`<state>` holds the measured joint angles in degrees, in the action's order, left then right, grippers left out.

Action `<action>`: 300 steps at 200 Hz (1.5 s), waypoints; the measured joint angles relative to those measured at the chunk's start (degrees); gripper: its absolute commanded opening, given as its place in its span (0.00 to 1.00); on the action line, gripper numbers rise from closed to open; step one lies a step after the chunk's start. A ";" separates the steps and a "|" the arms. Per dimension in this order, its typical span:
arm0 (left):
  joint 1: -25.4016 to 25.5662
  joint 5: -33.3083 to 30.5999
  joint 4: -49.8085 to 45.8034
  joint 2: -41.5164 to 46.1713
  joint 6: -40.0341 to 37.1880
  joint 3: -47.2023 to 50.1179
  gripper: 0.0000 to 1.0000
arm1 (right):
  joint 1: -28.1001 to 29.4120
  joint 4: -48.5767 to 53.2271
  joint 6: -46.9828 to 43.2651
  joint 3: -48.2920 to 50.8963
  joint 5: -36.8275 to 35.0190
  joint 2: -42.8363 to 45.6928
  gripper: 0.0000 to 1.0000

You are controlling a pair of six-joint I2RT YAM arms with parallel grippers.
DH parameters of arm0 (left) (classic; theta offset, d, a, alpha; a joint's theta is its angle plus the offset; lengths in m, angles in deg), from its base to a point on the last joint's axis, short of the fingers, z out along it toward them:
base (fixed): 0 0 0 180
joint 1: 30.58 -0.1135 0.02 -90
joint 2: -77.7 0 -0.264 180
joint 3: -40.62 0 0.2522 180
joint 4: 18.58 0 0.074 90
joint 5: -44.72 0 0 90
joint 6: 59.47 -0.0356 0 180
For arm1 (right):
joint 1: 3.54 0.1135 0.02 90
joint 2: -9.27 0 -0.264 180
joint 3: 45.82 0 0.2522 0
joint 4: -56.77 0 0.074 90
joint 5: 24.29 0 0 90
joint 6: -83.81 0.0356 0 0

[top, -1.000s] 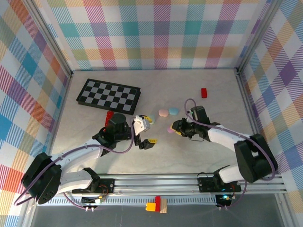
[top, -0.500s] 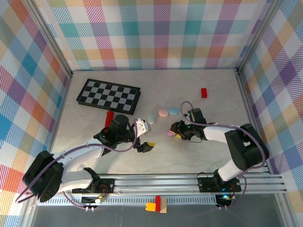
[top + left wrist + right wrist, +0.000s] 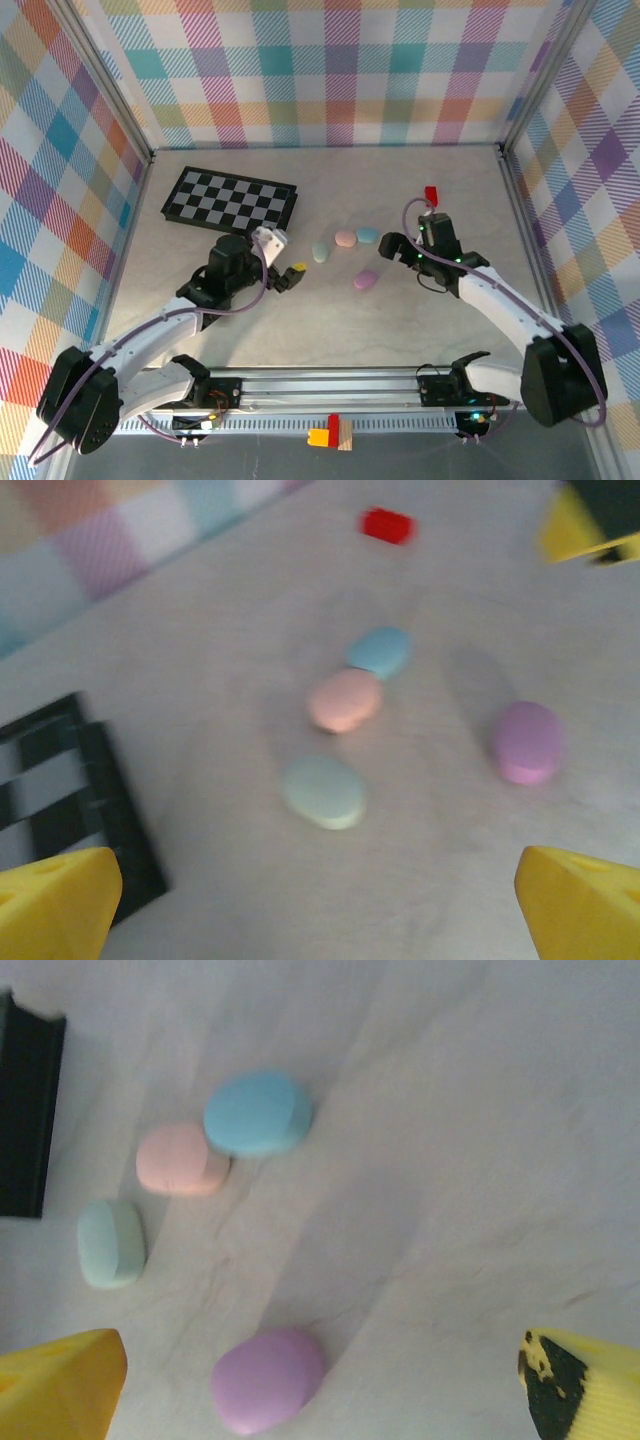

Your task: Insert wireless bluetooth earbuds into charging case

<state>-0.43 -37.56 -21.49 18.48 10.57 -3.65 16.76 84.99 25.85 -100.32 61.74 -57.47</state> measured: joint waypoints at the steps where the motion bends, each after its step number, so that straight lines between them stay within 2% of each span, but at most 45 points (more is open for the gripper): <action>1: -0.13 -0.50 0.13 0.22 0.13 0.13 1.00 | -0.04 0.00 -0.20 0.00 -0.24 0.17 0.99; 17: -2.67 -6.10 1.60 2.56 1.31 2.54 1.00 | -0.72 -1.22 -7.23 0.11 -5.68 3.34 0.99; 36: -6.99 -11.45 3.89 5.07 3.10 6.71 1.00 | -2.19 -8.17 -17.05 2.69 -10.78 5.07 0.99; 67: -13.70 -16.41 7.61 5.09 5.57 11.45 1.00 | -8.46 -20.87 -26.69 9.77 -11.47 2.36 0.99; 92: -17.53 -16.83 12.90 1.33 7.08 13.33 1.00 | -13.62 -32.22 -29.64 14.38 -10.43 -4.83 0.99; 142: -24.37 -13.05 26.43 -11.80 11.74 14.40 1.00 | -16.81 -49.75 -31.04 15.74 -4.94 -18.64 0.99; 178: -25.49 -9.70 30.86 -21.51 14.21 11.65 0.99 | -20.35 -56.87 -30.56 17.35 -0.48 -20.55 0.99; 219: -25.81 -8.39 34.99 -30.10 15.50 7.39 1.00 | -20.50 -59.56 -30.56 17.49 1.73 -20.59 0.99; 300: -26.82 -8.74 35.87 -31.32 17.25 7.32 1.00 | -20.41 -59.95 -30.62 17.49 2.49 -20.59 0.99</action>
<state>-27.25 -46.30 14.38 -12.84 27.81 3.68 -3.66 25.04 -4.78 -82.83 64.24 -78.06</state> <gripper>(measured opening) 0.999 0.987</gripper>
